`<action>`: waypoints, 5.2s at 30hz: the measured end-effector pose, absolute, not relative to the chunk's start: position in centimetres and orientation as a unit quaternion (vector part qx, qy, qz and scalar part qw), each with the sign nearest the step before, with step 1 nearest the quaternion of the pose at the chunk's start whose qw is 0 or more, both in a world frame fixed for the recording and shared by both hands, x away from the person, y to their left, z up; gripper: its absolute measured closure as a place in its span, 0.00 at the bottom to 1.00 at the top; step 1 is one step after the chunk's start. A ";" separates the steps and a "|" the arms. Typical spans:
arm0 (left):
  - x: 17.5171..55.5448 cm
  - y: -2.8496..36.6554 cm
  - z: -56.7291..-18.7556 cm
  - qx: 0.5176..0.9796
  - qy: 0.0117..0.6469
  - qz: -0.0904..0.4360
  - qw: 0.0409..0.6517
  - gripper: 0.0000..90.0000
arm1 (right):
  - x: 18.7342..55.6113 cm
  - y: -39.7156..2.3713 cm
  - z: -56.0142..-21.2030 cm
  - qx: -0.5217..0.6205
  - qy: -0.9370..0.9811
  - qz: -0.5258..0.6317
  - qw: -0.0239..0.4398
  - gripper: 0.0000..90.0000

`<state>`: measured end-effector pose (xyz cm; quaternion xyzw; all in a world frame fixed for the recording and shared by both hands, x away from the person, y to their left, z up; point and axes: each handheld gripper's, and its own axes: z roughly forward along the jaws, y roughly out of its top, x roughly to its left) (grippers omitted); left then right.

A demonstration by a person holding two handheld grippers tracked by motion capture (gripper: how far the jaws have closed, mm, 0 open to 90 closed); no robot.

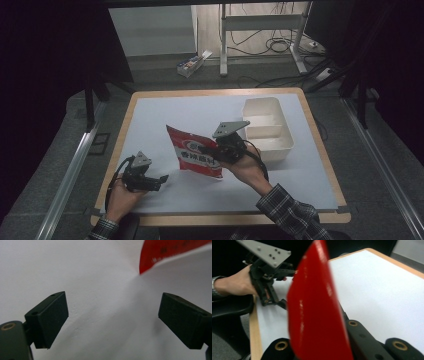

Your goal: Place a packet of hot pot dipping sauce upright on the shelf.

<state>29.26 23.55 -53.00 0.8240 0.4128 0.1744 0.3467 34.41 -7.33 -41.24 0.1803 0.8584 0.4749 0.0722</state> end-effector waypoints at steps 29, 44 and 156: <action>29.5 23.5 -53.1 0.827 0.409 0.159 0.352 0.05 | 38.6 -13.2 -36.6 0.241 0.824 0.496 0.134 0.99; 29.5 23.4 -53.2 0.829 0.407 0.160 0.349 0.05 | 40.1 -16.0 -35.5 0.268 0.807 0.503 0.157 0.99; 29.5 22.9 -53.4 0.839 0.398 0.160 0.335 0.05 | 42.6 -28.5 -41.3 0.408 0.763 0.451 0.219 0.94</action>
